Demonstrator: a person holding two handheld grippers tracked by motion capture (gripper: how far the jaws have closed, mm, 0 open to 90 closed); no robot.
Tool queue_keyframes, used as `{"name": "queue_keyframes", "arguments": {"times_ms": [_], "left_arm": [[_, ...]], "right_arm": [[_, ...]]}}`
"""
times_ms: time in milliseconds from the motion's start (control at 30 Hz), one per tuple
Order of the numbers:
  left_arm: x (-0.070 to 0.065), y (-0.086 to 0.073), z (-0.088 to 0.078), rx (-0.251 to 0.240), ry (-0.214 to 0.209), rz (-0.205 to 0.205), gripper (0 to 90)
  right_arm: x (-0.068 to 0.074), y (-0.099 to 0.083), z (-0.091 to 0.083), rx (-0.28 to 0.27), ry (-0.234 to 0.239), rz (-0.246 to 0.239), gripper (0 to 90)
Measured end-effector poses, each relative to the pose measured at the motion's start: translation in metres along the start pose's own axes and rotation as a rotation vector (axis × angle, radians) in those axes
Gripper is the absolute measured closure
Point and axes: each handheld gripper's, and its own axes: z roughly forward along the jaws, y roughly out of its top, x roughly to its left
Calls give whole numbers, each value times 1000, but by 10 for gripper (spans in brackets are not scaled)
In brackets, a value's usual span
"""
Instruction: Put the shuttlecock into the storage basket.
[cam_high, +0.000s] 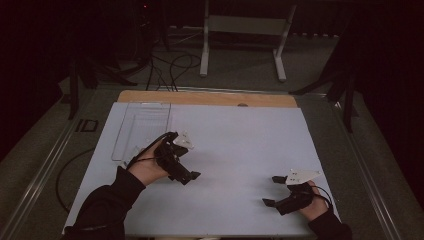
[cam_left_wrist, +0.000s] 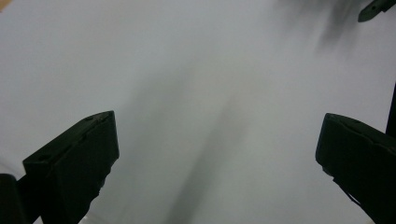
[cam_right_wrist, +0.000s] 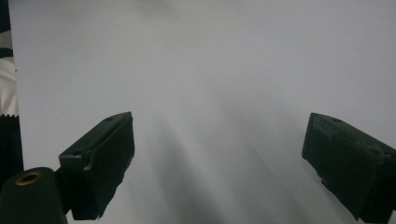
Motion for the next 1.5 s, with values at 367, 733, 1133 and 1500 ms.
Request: {"name": "queue_keyframes", "arguments": {"times_ms": [367, 733, 1133, 1500], "left_arm": [[-10, -3, 19, 14, -42, 26, 0], [-16, -16, 32, 13, -67, 45, 0], [-21, -38, 43, 31, -100, 37, 0], [-21, -61, 41, 34, -106, 3, 0]], "right_arm": [[0, 0, 0, -4, 3, 2, 93], [1, 0, 1, 4, 4, -6, 93], [1, 0, 2, 10, 1, -16, 93], [2, 0, 2, 13, 2, -15, 93]]}}
